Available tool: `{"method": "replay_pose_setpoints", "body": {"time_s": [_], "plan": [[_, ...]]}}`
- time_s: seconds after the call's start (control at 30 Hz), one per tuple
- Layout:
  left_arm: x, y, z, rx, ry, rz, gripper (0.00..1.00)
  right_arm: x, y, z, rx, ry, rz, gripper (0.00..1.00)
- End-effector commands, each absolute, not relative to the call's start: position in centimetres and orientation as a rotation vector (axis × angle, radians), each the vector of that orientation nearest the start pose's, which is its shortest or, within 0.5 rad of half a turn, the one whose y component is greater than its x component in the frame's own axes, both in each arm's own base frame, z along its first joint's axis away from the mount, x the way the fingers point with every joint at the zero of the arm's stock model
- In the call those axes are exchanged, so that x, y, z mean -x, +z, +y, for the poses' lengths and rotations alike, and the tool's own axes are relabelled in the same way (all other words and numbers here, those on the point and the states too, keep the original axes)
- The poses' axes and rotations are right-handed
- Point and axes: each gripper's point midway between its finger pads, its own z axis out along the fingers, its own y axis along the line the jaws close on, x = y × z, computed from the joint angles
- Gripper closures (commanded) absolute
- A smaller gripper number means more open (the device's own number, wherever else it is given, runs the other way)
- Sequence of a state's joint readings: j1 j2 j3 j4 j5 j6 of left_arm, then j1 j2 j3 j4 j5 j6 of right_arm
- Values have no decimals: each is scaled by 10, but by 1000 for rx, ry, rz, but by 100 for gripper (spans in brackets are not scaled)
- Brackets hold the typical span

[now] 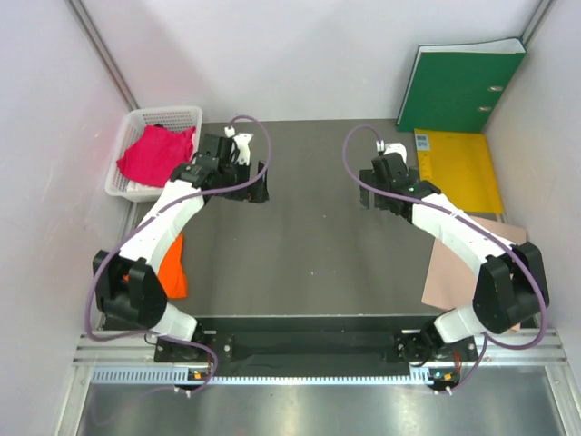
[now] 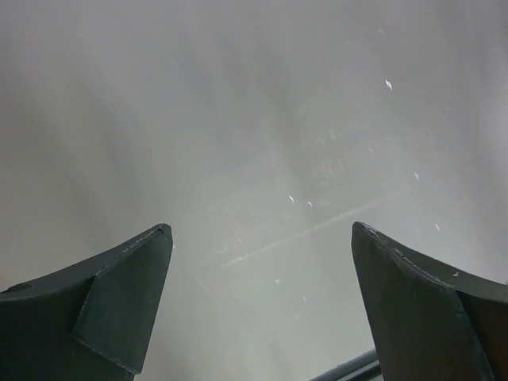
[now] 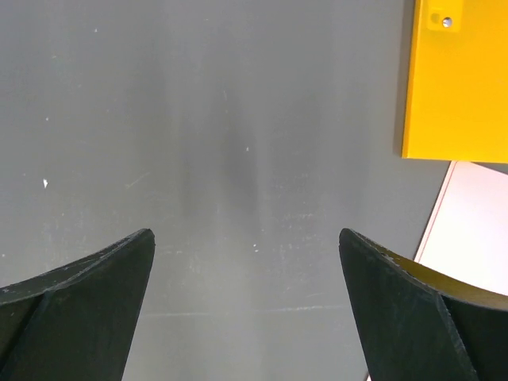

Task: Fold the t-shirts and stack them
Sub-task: Grab crumpled tshirt from bin with the left arm

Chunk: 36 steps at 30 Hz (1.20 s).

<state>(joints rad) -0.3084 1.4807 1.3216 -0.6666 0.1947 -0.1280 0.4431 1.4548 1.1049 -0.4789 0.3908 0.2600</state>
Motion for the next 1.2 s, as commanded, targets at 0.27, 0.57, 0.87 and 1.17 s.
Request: {"method": "replay_pose_setpoints", "body": {"time_s": [0.27,0.57,0.87,1.17], "plan": [[-418,217,-132,-164,-181,2397,1,-342,150,109,6,-83,2304,0],[-455,293,-33,437,11,1964,1,-333,133,102,44,-132,2341,0],[-476,245,86,764,236,2104,1,-334,129,101,88,-163,2353,0],[-522,183,103,837,75,2242,1,-335,126,99,127,-192,2371,0]]}}
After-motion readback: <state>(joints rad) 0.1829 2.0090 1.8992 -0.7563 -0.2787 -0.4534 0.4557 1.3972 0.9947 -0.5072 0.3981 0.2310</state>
